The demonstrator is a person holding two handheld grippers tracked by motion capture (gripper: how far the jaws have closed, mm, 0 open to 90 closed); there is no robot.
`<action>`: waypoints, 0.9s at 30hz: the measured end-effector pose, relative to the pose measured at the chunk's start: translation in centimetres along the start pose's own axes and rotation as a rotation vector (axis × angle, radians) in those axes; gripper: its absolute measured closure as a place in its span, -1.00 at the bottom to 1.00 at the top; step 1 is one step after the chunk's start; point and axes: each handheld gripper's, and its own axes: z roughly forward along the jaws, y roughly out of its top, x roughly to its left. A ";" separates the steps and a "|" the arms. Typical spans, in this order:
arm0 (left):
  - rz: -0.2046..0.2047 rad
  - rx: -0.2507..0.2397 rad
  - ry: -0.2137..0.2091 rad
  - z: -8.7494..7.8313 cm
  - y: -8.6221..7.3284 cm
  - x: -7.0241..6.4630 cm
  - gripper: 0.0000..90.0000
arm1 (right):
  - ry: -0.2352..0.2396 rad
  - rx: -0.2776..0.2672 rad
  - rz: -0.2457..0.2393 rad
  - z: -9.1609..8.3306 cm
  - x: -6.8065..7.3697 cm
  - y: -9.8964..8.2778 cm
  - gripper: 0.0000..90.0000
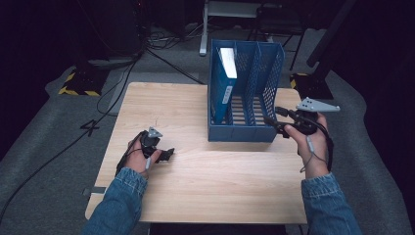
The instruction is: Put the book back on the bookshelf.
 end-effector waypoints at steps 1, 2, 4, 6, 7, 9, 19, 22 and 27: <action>-0.001 0.003 -0.004 0.0 0.0 0.0 -0.76 | -0.007 0.006 -0.003 -0.4 -0.1 -0.8 -0.15; -0.001 0.003 -0.004 0.0 0.0 0.0 -0.76 | -0.007 0.006 -0.003 -0.4 -0.1 -0.8 -0.15; 0.004 0.003 -0.004 -0.2 -0.2 0.0 -0.76 | -0.023 0.029 -0.014 -0.8 -0.2 -2.2 -0.15; -0.009 -0.001 0.000 -0.5 -0.6 0.0 -0.76 | -0.017 0.062 -0.025 -1.1 -0.2 -3.8 -0.15; -0.009 -0.002 0.001 -0.6 -0.7 0.0 -0.76 | -0.015 0.068 -0.024 -1.2 -0.2 -4.7 -0.15; -0.010 -0.004 0.001 -0.7 -0.8 0.0 -0.76 | -0.021 0.081 -0.004 -1.0 -0.5 -5.8 -0.15; -0.014 -0.001 -0.006 -0.7 -0.8 0.0 -0.76 | -0.070 0.259 0.040 0.5 -1.8 -10.0 -0.15; 0.003 0.003 -0.014 -0.7 -0.7 0.2 -0.77 | -0.075 0.288 0.056 0.9 -2.3 -10.9 -0.16; 0.008 -0.001 -0.021 -0.4 -0.5 0.3 -0.78 | -0.063 0.355 0.067 1.6 -2.7 -12.5 -0.17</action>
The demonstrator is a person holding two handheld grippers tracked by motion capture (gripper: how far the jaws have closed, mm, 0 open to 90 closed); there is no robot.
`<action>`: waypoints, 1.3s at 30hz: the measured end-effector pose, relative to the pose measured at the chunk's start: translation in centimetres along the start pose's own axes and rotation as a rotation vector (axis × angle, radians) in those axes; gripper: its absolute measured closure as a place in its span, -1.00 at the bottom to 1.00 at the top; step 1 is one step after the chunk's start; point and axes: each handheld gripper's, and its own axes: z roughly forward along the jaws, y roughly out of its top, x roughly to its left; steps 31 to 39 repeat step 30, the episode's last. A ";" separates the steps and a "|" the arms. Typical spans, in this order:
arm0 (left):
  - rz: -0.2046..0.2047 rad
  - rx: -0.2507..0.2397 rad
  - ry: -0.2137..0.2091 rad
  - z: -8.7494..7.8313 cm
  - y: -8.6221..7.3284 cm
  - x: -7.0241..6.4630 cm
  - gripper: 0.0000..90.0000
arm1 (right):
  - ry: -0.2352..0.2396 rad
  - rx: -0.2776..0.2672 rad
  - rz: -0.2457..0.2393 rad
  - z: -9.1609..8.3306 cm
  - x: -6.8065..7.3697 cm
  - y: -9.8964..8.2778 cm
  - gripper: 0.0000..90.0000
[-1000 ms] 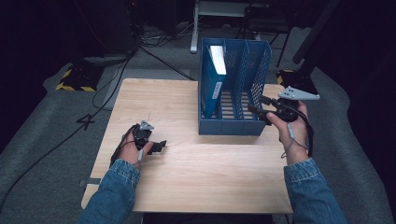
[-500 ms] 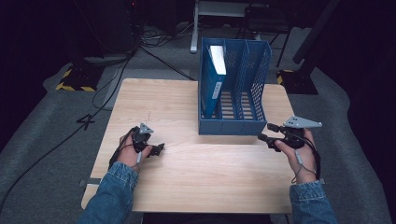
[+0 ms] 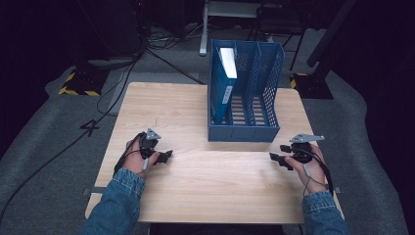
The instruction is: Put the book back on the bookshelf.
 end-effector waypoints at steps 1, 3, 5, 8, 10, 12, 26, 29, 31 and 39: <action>0.005 0.004 0.000 0.0 0.0 0.0 -0.79 | 0.000 0.014 0.001 0.3 -0.1 -0.3 -0.17; 0.005 0.007 -0.005 0.1 0.2 0.1 -0.80 | -0.006 0.031 0.004 0.7 -0.2 -0.6 -0.18; 0.009 0.009 -0.008 0.2 0.3 0.1 -0.80 | -0.015 0.045 0.001 1.4 -0.4 -1.2 -0.20; 0.014 0.007 -0.001 0.2 0.3 0.1 -0.80 | -0.016 0.061 -0.006 1.8 -0.5 -1.5 -0.24; 0.013 0.009 -0.006 0.2 0.3 0.1 -0.80 | -0.019 0.101 -0.018 2.5 -0.7 -2.1 -0.40; 0.012 0.009 -0.006 0.3 0.3 0.1 -0.80 | -0.045 0.077 -0.036 2.7 -0.6 -2.3 -0.48; 0.013 0.008 -0.005 0.3 0.3 0.0 -0.80 | -0.125 0.011 0.011 3.9 -0.1 -3.0 -1.00; 0.012 0.008 -0.005 0.3 0.3 0.0 -0.80 | -0.125 0.011 0.011 3.9 -0.1 -3.0 -1.00; 0.012 0.008 -0.005 0.3 0.3 0.0 -0.80 | -0.125 0.011 0.011 3.9 -0.1 -3.0 -1.00; 0.012 0.008 -0.005 0.3 0.3 0.0 -0.80 | -0.125 0.011 0.011 3.9 -0.1 -3.0 -1.00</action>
